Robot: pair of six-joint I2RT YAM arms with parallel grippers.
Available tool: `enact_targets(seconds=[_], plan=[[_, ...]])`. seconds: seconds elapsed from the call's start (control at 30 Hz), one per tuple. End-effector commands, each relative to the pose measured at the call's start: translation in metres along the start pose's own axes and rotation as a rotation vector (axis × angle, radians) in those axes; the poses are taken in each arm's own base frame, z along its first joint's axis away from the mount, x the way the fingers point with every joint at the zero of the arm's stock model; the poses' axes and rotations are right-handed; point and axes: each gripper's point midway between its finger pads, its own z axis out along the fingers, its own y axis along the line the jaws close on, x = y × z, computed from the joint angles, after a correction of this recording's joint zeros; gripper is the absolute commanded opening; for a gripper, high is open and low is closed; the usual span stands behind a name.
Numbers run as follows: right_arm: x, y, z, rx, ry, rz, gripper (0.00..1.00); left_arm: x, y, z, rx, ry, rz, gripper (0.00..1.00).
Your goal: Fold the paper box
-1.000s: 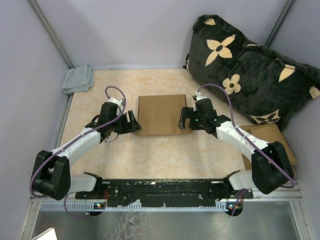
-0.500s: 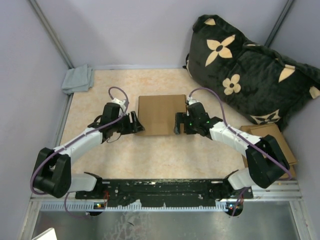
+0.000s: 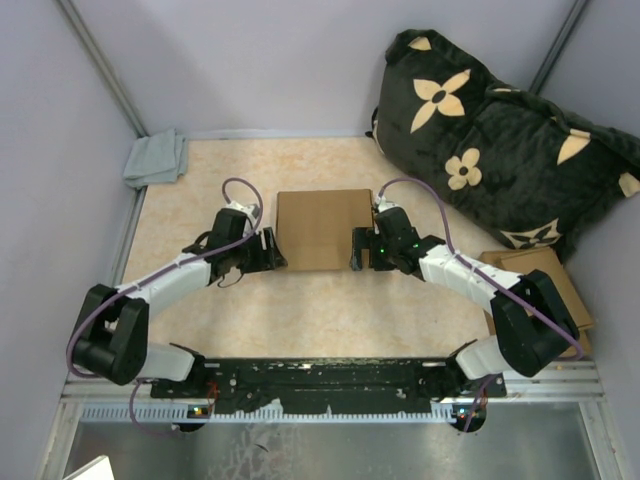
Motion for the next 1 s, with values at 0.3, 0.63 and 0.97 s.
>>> enact_targets(seconds=[0.3,0.63,0.97], plan=[[-0.013,0.026,-0.015,-0.123,-0.04,-0.041,0.88,0.005,-0.019,0.002,0.032,0.039,0.052,0.65],[-0.013,0.031,-0.027,-0.157,-0.045,-0.041,0.86,0.005,-0.035,-0.009,0.101,0.05,0.057,0.62],[-0.011,0.031,-0.03,-0.15,-0.027,-0.032,0.85,-0.001,-0.044,-0.018,0.127,0.055,0.056,0.61]])
